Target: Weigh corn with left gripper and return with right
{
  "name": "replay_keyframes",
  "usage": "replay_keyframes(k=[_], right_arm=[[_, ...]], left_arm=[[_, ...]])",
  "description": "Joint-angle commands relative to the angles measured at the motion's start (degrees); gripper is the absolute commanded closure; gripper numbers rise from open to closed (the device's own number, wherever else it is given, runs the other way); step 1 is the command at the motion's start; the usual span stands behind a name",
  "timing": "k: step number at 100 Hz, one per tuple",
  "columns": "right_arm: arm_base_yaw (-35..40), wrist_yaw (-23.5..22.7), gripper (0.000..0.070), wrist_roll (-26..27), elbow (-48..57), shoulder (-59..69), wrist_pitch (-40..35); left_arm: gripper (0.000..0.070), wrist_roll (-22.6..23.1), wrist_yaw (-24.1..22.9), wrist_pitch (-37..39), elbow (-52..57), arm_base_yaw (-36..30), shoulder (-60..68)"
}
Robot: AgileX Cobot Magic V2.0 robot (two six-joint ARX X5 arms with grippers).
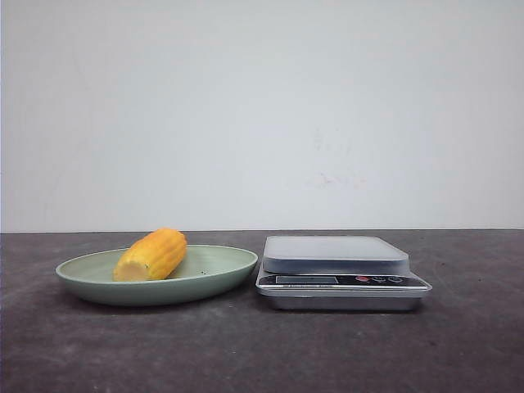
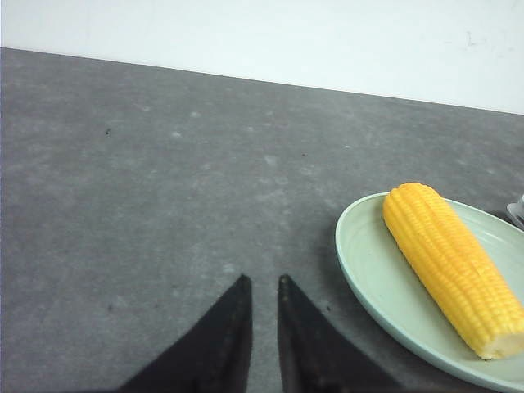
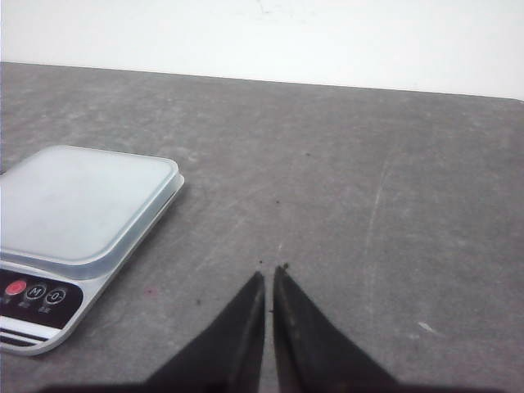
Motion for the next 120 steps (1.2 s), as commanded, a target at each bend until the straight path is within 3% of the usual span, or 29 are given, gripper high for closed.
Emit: replay_keyframes(k=[1, 104, 120], right_arm=[[0.13, -0.11, 0.0688, 0.68, -0.26, -0.07, 0.61], [0.13, 1.84, 0.0688, 1.18, -0.24, -0.07, 0.59], [0.13, 1.9, 0.0688, 4.42, -0.24, -0.07, 0.28]], left_arm=[[0.0684, 0.55, 0.17, -0.22, -1.01, -0.11, -0.07], [0.0685, -0.2, 0.17, 1.64, -1.01, -0.09, -0.07], [0.0685, -0.26, 0.09, 3.82, -1.01, -0.09, -0.07]])
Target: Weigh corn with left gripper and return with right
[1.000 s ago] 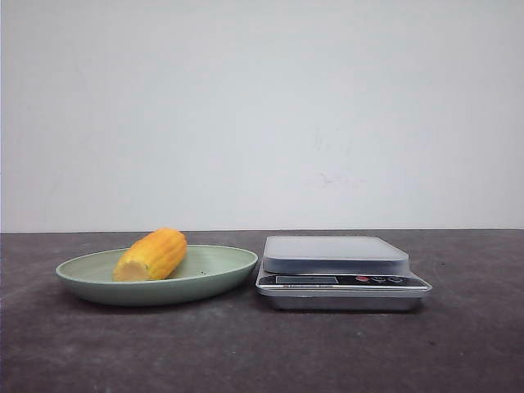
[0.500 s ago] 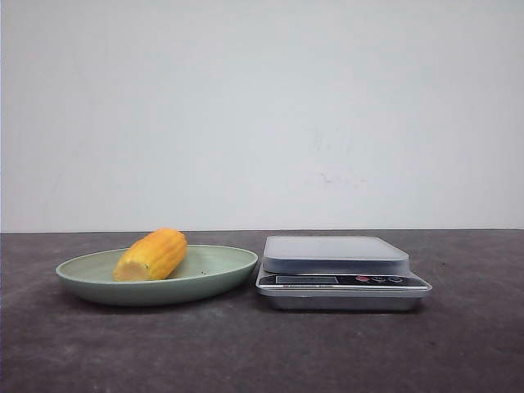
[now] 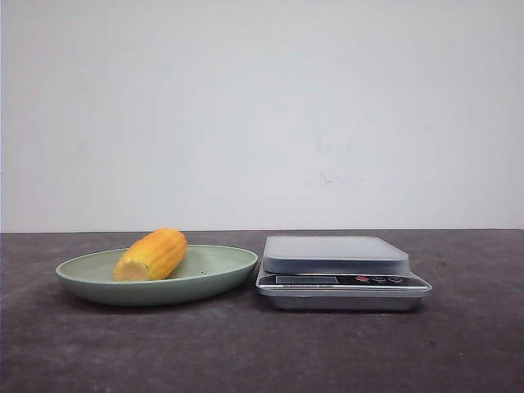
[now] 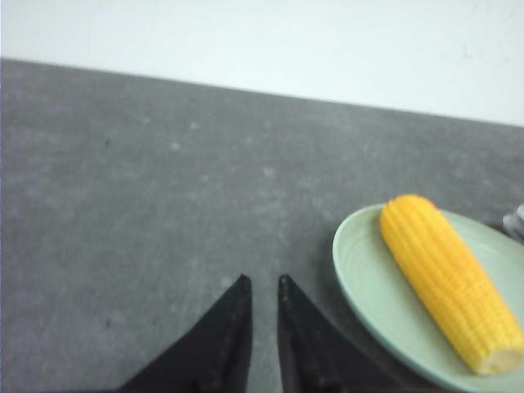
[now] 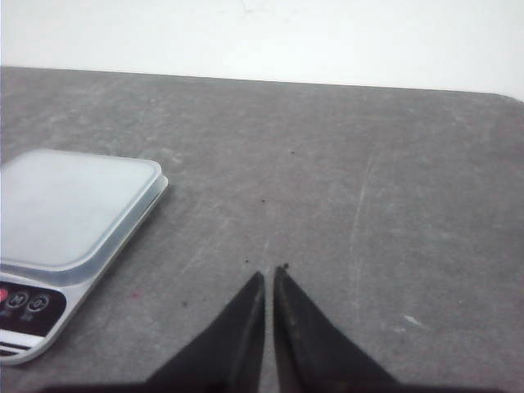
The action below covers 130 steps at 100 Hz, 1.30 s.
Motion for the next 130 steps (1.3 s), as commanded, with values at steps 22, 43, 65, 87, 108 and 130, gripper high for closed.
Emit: replay_keyframes(k=[22, 43, 65, 87, 108, 130], right_arm=[[0.13, 0.24, 0.0694, 7.41, -0.24, -0.04, 0.07], [0.13, 3.67, 0.0697, 16.37, 3.98, 1.29, -1.77], [0.13, 2.47, 0.0697, 18.51, 17.55, 12.61, -4.33], [0.15, -2.14, 0.0622, 15.37, 34.88, 26.23, -7.3], [0.2, -5.25, 0.0125, 11.69, 47.47, 34.77, -13.2], [1.7, -5.88, 0.0126, 8.5, 54.75, 39.47, -20.04]], left_arm=[[0.0689, 0.0, 0.22, 6.34, -1.01, -0.09, -0.07], [0.0686, -6.23, -0.26, -0.04, 3.5, -0.11, 2.47], [0.0685, -10.91, -0.74, -2.67, 19.26, -0.04, 16.46], [0.0635, -8.68, 4.07, -9.46, 42.73, -0.07, 35.76], [0.013, -7.8, 10.36, -19.87, 58.03, -0.39, 47.17], [0.015, -6.69, 10.1, -20.26, 60.3, -5.25, 52.41]])
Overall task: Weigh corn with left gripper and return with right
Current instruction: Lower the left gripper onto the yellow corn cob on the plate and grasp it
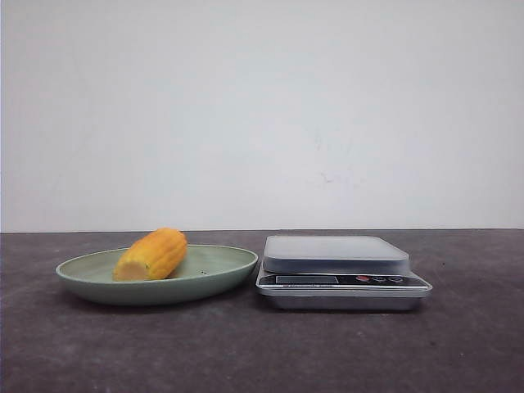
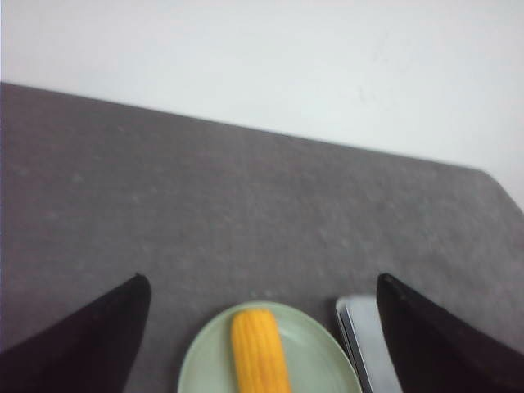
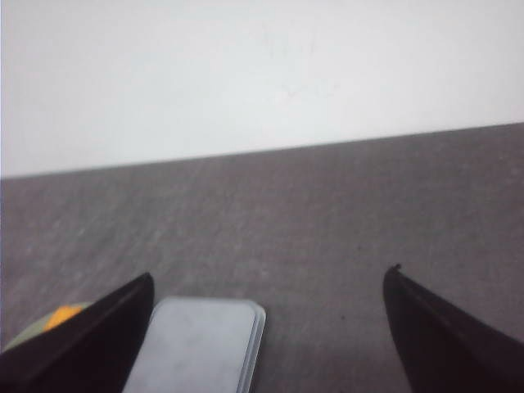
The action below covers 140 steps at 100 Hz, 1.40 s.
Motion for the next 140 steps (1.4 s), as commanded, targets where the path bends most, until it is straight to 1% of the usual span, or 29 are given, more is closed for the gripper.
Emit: replay_keyframes(k=[1, 7, 16, 26, 43, 48, 60, 71, 91, 99, 105, 108, 114, 123, 125, 127, 131, 132, 134, 136, 140], right_arm=[[0.72, -0.2, 0.0126, -2.21, 2.29, 0.98, -0.79], [1.46, -0.24, 0.0126, -2.8, 3.52, 1.7, -1.68], [2.64, -0.22, 0.0126, -3.08, 5.27, 2.69, -3.04], [3.72, -0.2, 0.0127, -3.08, 6.73, 3.5, -4.0], [4.9, -0.13, 0.0127, -3.1, 7.17, 3.74, -4.42], [5.05, -0.13, 0.0127, -3.1, 7.17, 3.72, -4.87], [5.05, -0.11, 0.0127, -3.21, 7.17, 3.74, -5.73], [5.05, -0.11, 0.0127, -3.21, 7.17, 3.74, -5.73], [5.05, -0.11, 0.0127, -3.19, 7.17, 3.74, -5.73], [5.05, -0.11, 0.0128, -3.19, 7.17, 3.74, -5.75], [5.05, -0.11, 0.0131, -3.19, 7.17, 3.74, -5.88], [5.05, -0.11, 0.0144, -3.21, 7.17, 3.74, -6.01], [5.05, -0.11, 0.0157, -3.21, 7.17, 3.74, -6.47], [5.05, -0.09, 0.0157, -3.21, 7.17, 3.74, -7.1], [5.05, -0.09, 0.0157, -3.21, 7.17, 3.74, -7.17], [5.05, -0.11, 0.0157, -3.21, 7.17, 3.74, -7.15], [5.05, -0.09, 0.0157, -3.21, 7.17, 3.74, -7.13], [5.05, -0.09, 0.0157, -3.21, 7.17, 3.74, -7.1], [5.05, -0.09, 0.0157, -3.21, 7.17, 3.74, -7.06], [5.05, -0.11, 0.0158, -3.21, 7.17, 3.72, -7.04], [5.05, -0.11, 0.0157, -3.21, 7.17, 3.72, -7.04]], left_arm=[[0.015, 1.44, -0.17, 0.81, 1.29, -2.01, 1.97], [0.0152, 2.1, -1.53, 1.29, 1.29, -4.7, 4.28], [0.0152, 3.1, -5.42, 1.81, 1.29, -8.92, 8.61], [0.0156, 3.72, -7.93, 3.23, 1.29, -12.07, 14.56], [0.0157, 3.76, -8.63, 6.21, 1.29, -14.45, 25.64], [0.0157, 3.74, -9.57, 6.56, 1.29, -14.75, 28.48], [0.0157, 3.1, -9.6, 7.82, 1.29, -14.84, 34.49], [0.0157, 2.03, -9.6, 8.41, 1.29, -15.39, 38.6], [0.0157, 2.08, -9.64, 9.35, 1.29, -17.07, 44.15], [0.0169, 1.97, -9.66, 9.31, 1.29, -17.46, 45.81], [0.0234, 1.77, -9.64, 9.07, 1.29, -17.75, 46.84], [0.0249, 1.7, -9.66, 8.96, 1.29, -17.81, 47.08], [0.0304, 1.36, -9.7, 8.76, 1.29, -17.99, 47.36], [0.0413, 0.77, -10.19, 8.9, 1.29, -18.27, 47.36], [0.0456, 0.79, -10.43, 8.9, 1.29, -18.29, 47.36], [0.052, 0.79, -10.69, 8.85, 1.29, -18.29, 47.34], [0.07, 0.79, -10.91, 8.61, 1.29, -18.27, 47.34], [0.07, 0.74, -10.99, 8.5, 1.29, -18.27, 47.34], [0.0678, 0.74, -11.15, 8.35, 1.29, -18.27, 47.34], [0.069, 0.74, -11.37, 8.22, 1.29, -18.29, 47.34], [0.0689, 0.68, -11.58, 7.76, 1.29, -18.34, 47.17]])
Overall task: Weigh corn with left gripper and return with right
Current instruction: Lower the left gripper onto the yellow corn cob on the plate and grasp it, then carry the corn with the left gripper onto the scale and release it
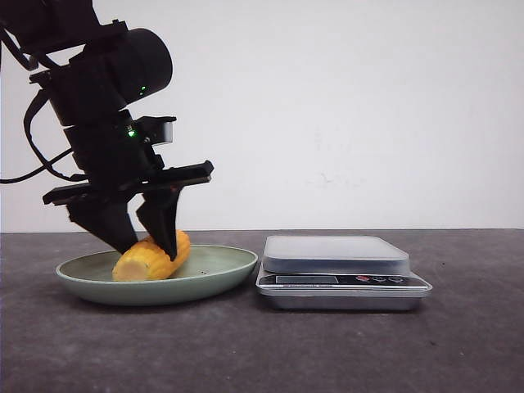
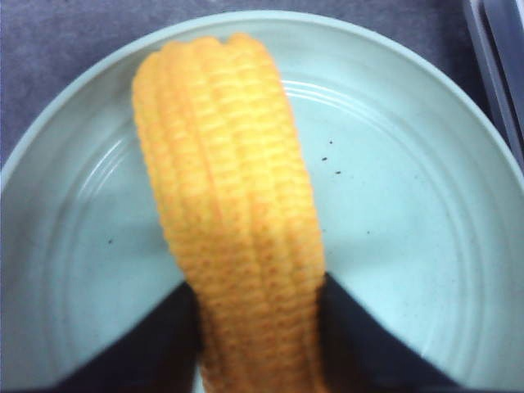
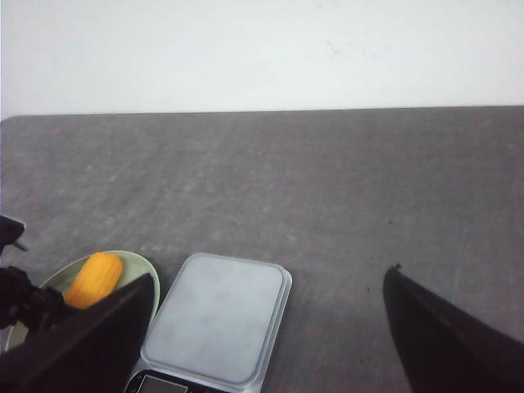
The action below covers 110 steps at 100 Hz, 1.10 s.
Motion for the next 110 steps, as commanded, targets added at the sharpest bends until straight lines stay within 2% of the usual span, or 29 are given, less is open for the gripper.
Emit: replay_keyframes(k=[1, 24, 34, 42, 52, 68, 88, 110], right_arm=[[0.26, -0.02, 0.0158, -0.83, 1.11, 0.26, 0.55], [0.26, 0.0, 0.0157, -0.83, 1.11, 0.26, 0.59], [0.26, 0.22, 0.0158, -0.83, 1.11, 0.26, 0.7], [0.26, 0.39, 0.0158, -0.83, 1.11, 0.28, 0.74], [0.26, 0.39, 0.0158, -0.81, 1.11, 0.26, 0.79], [0.26, 0.39, 0.0159, -0.81, 1.11, 0.26, 0.63], [0.26, 0.39, 0.0159, -0.81, 1.11, 0.24, 0.55], [0.26, 0.42, 0.0159, -0.83, 1.11, 0.24, 0.48]], left_arm=[[0.0689, -0.35, -0.85, -0.63, 1.11, -0.42, 0.68], [0.0689, -2.69, -0.52, -0.7, 1.2, -1.25, -6.05], [0.0688, -5.68, 5.38, -0.87, 2.89, -1.68, -9.2], [0.0688, -6.88, 7.74, -1.31, 5.35, -3.28, -10.25], [0.0688, -7.3, 7.1, -1.68, 9.4, -6.84, -10.01], [0.0688, -8.04, 3.1, -0.28, 16.17, -12.48, -6.27], [0.0688, -10.14, 3.15, -0.55, 23.45, -15.39, 2.51], [0.0688, -12.72, 2.47, 1.11, 24.26, -16.33, 10.4]])
